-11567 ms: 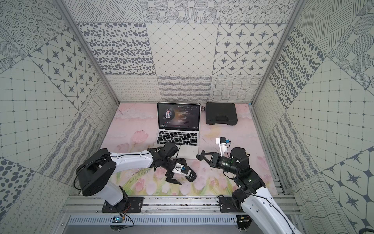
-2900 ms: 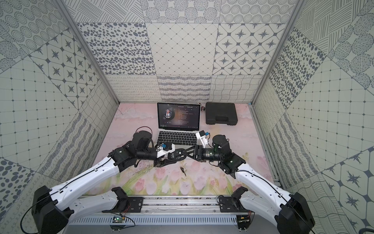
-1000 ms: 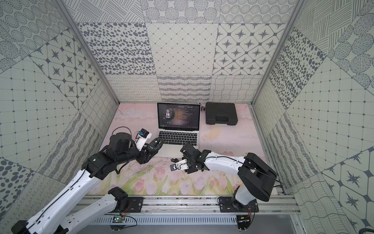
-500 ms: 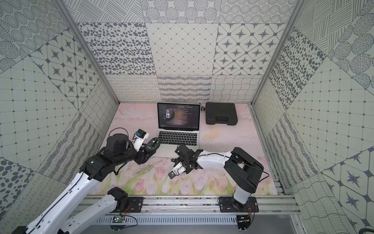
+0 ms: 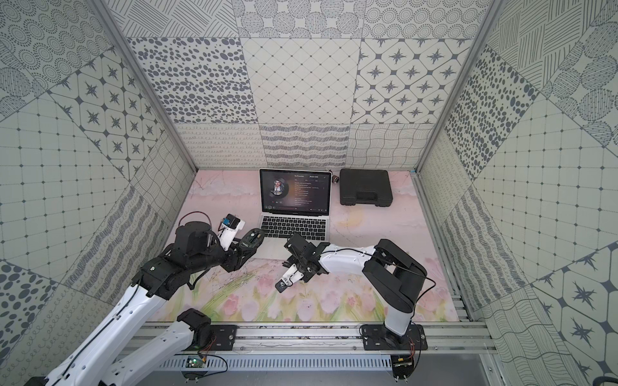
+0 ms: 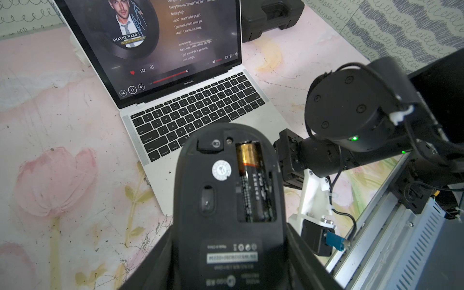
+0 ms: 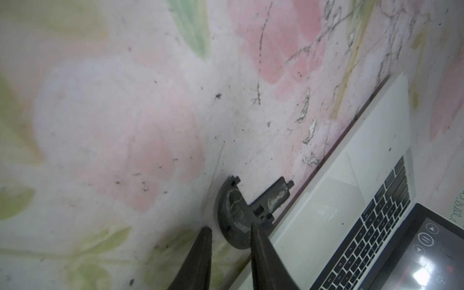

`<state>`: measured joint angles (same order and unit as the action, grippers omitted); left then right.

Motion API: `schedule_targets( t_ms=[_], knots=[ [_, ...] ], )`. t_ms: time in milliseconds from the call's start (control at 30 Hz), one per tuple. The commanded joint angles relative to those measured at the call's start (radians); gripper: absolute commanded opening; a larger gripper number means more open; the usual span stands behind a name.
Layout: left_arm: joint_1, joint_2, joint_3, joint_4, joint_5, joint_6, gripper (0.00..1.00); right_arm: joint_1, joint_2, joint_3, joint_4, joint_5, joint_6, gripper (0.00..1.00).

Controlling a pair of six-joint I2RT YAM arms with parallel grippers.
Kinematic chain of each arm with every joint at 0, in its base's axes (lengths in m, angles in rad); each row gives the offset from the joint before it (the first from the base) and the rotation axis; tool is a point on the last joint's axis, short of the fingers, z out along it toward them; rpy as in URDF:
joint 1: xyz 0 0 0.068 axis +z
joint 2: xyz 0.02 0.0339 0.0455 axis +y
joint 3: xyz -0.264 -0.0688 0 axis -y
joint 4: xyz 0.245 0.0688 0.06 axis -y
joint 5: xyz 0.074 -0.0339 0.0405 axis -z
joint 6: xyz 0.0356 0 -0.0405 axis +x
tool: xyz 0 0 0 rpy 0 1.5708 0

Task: Remove the wireless mouse receiver from the laptop
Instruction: Pick up the lid from the center of the board, then close the lid on the mouse.

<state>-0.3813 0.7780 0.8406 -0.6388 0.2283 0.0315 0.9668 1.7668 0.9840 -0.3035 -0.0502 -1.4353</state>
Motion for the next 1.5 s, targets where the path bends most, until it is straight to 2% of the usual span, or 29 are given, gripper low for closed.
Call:
schedule_targets(
  t_ms=[0, 233, 433, 600, 700, 800, 933, 1033, 1167, 1233, 1300, 1367, 1467],
  knots=[
    [0.011, -0.003, 0.001, 0.052, 0.037, 0.016, 0.0, -0.007, 0.043, 0.019, -0.068, 0.003, -0.035, 0.28],
    [0.017, -0.002, -0.001, 0.057, 0.056, 0.018, 0.0, -0.009, 0.08, 0.066, -0.119, 0.017, -0.06, 0.2],
    [0.018, -0.004, -0.003, 0.057, 0.057, 0.019, 0.0, -0.007, 0.089, 0.081, -0.148, 0.002, -0.041, 0.0],
    [0.021, -0.001, -0.001, 0.057, 0.048, 0.023, 0.0, 0.008, 0.006, 0.067, -0.157, -0.056, 0.046, 0.0],
    [0.023, 0.007, 0.01, 0.059, 0.04, 0.019, 0.0, 0.012, -0.107, 0.045, -0.167, -0.152, 0.186, 0.0],
    [0.022, 0.02, 0.023, 0.071, 0.037, 0.023, 0.0, -0.001, -0.248, 0.006, -0.161, -0.297, 0.422, 0.0],
    [0.023, 0.031, 0.02, 0.121, 0.029, 0.06, 0.0, -0.051, -0.425, -0.091, -0.028, -0.44, 0.887, 0.0],
    [0.023, 0.03, -0.003, 0.184, 0.072, 0.082, 0.0, -0.157, -0.593, -0.229, 0.208, -0.566, 1.317, 0.0],
    [0.022, 0.014, -0.056, 0.323, 0.198, 0.119, 0.0, -0.322, -0.83, -0.389, 0.49, -0.574, 1.803, 0.0],
    [0.023, 0.015, -0.083, 0.375, 0.256, 0.122, 0.0, -0.369, -0.919, -0.405, 0.506, -0.546, 1.964, 0.0],
    [0.022, 0.029, -0.096, 0.411, 0.306, 0.129, 0.0, -0.402, -0.955, -0.378, 0.497, -0.598, 2.06, 0.0],
    [0.02, 0.044, -0.113, 0.452, 0.329, 0.13, 0.0, -0.422, -0.941, -0.337, 0.499, -0.675, 2.155, 0.0],
    [0.017, 0.062, -0.121, 0.499, 0.39, 0.158, 0.0, -0.43, -0.836, -0.273, 0.547, -0.828, 2.314, 0.0]
  ],
)
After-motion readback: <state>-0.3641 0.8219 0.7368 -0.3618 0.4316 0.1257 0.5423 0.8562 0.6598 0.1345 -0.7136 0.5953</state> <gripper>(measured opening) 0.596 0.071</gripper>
